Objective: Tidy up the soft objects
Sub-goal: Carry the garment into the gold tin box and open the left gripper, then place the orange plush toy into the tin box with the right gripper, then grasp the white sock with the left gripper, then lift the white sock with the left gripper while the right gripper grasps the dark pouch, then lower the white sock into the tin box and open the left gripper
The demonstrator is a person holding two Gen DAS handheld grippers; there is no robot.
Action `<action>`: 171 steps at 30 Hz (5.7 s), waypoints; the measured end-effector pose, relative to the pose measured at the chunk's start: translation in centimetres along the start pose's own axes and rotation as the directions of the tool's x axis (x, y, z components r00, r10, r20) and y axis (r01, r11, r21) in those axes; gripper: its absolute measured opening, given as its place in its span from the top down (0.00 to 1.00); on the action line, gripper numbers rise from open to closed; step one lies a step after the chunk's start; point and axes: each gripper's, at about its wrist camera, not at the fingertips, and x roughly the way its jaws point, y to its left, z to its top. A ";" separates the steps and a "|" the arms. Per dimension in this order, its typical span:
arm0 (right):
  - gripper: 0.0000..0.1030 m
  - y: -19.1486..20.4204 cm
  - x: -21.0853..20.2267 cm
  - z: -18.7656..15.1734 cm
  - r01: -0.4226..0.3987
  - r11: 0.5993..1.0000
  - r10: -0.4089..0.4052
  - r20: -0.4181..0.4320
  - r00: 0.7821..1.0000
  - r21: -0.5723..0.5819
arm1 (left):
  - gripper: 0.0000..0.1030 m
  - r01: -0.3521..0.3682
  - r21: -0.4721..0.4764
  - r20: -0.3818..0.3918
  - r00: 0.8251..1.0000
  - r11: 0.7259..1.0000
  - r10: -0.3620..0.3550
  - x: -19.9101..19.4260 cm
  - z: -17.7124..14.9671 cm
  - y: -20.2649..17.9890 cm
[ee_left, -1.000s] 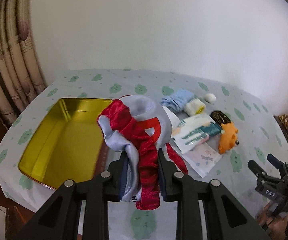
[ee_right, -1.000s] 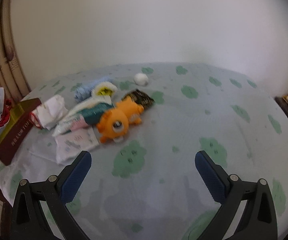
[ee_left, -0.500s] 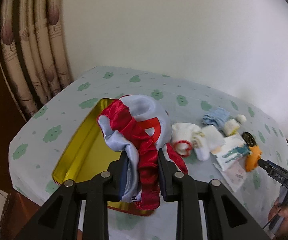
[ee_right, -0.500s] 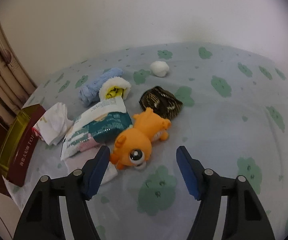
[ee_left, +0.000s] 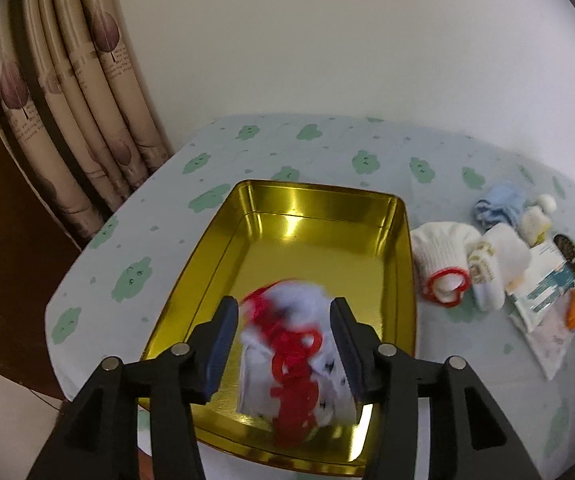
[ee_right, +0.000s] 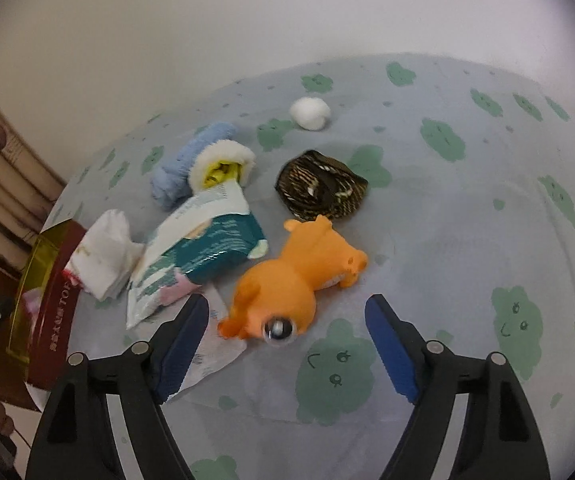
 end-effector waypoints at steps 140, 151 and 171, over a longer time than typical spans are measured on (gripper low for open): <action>0.01 -8.2 -3.2 -0.5 0.051 0.981 -0.031 0.106 0.994 -0.186 | 0.72 0.542 0.179 -0.086 0.840 0.821 -0.536 -4.7 -2.2 -13.0; 0.44 -2.2 2.9 6.8 0.004 0.909 -0.006 -0.004 1.000 -0.417 | 0.72 0.555 0.088 -0.070 0.832 0.827 -0.551 -7.6 -4.5 -11.0; 0.71 -1.2 5.9 8.7 -0.033 0.884 -0.023 -0.115 0.993 -0.467 | 0.70 0.555 0.023 -0.054 0.831 0.831 -0.554 -8.9 -4.4 -8.8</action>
